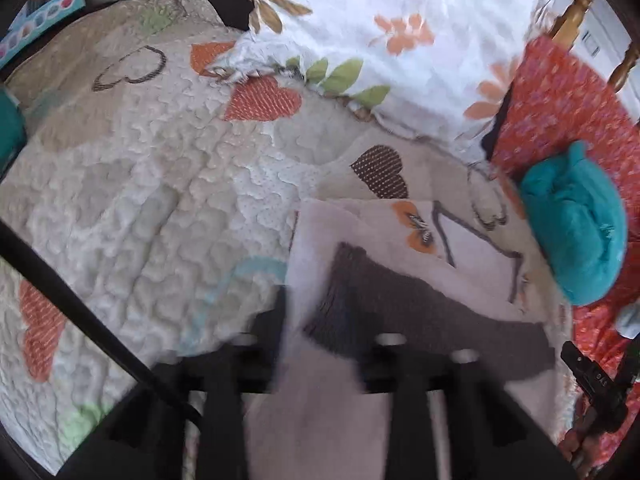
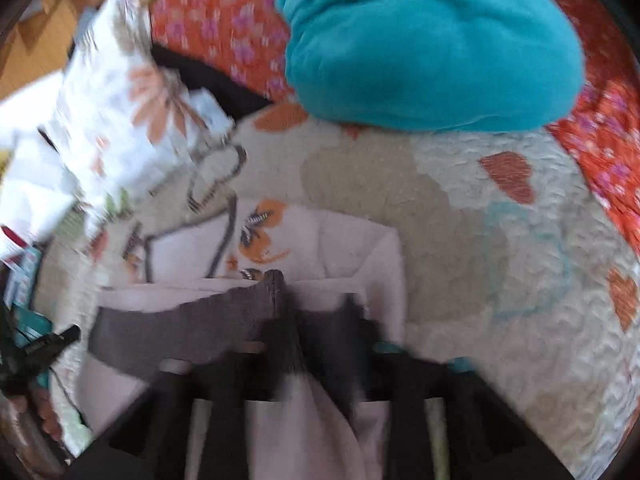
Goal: Fold small clothes
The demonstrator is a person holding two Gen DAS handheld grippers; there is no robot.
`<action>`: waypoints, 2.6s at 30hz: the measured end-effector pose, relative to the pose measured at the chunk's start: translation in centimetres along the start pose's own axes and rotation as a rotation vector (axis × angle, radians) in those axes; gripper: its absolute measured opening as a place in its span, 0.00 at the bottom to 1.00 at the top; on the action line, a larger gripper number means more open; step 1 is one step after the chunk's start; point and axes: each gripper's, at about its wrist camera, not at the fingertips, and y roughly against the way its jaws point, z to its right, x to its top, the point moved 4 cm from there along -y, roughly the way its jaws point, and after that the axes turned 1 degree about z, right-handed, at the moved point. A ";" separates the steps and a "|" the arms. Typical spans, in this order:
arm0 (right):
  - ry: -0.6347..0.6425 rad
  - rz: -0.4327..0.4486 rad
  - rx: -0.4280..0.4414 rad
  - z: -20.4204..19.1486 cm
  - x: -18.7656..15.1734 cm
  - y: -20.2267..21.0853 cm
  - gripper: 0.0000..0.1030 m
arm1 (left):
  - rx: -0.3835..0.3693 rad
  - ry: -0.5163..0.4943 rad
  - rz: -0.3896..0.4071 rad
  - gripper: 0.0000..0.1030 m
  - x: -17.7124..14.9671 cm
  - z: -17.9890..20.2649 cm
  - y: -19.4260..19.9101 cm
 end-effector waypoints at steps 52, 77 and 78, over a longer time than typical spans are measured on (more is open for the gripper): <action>0.214 0.070 -0.032 -2.8 -10.6 12.0 0.53 | 0.029 -0.188 0.195 1.00 -9.0 7.0 11.0; 0.053 -0.086 -0.125 0.1 -1.3 -4.8 0.49 | 0.092 -0.125 -0.006 1.00 -6.6 2.8 1.4; 0.062 -0.054 -0.165 -0.1 -1.3 -3.9 0.52 | 0.102 -0.123 0.013 1.00 -6.3 2.4 1.8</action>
